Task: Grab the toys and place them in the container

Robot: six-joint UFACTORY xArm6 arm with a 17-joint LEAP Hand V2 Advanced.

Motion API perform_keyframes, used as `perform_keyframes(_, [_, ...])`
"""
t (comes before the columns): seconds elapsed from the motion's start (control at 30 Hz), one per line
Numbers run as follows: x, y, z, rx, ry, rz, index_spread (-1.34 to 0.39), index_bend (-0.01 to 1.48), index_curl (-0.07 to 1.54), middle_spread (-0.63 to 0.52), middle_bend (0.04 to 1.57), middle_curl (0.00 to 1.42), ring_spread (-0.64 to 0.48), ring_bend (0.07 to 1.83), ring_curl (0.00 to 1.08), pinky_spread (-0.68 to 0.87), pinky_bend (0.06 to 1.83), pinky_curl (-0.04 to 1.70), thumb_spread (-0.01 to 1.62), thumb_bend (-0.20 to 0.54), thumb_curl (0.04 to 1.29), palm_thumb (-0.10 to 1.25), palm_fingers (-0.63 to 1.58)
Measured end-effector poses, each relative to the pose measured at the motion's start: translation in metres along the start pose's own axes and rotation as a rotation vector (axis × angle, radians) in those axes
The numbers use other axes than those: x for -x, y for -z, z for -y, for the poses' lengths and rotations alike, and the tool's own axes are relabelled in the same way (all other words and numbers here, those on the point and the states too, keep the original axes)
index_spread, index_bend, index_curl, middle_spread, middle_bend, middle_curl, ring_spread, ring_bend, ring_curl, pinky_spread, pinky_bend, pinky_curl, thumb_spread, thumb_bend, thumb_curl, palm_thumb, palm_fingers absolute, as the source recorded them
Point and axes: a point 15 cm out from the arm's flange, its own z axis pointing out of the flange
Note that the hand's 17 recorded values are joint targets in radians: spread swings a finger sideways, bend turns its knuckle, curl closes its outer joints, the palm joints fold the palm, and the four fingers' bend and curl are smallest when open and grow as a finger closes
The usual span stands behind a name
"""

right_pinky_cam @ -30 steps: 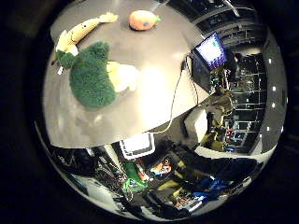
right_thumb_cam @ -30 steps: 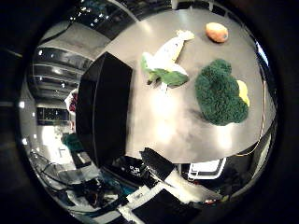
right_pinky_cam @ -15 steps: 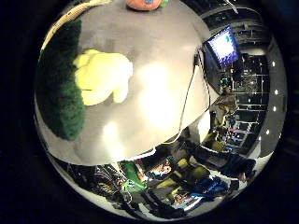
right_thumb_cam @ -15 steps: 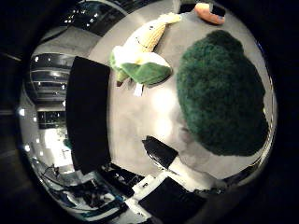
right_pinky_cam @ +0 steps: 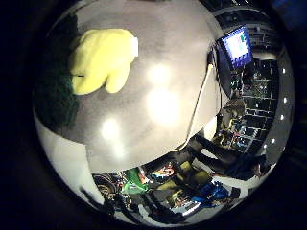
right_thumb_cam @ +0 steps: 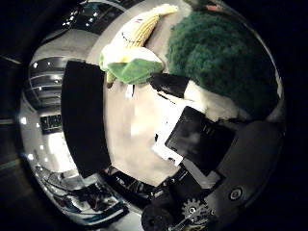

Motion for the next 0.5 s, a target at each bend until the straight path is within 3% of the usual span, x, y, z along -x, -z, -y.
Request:
perform_keyframes(0.17, [-0.019,0.045,0.007,-0.078,-0.02,-0.037,-0.24,0.99,0.65,-0.12,1.1,0.6,-0.19,1.23,0.52,-0.33,1.11,0.52,0.96,0.005,0.44,0.93,1.38])
perform_keyframes(0.3, [-0.012,0.065,-0.012,-0.016,-0.024,-0.011,-0.21,1.05,0.66,-0.1,1.18,0.61,-0.17,1.32,0.55,-0.29,1.2,0.59,0.92,-0.003,0.51,1.03,1.31])
perform_keyframes(0.5, [-0.009,0.13,-0.02,-0.003,-0.025,-0.006,-0.2,1.1,0.66,-0.09,1.24,0.6,-0.16,1.38,0.55,-0.23,1.25,0.66,0.88,-0.017,0.6,1.04,1.26])
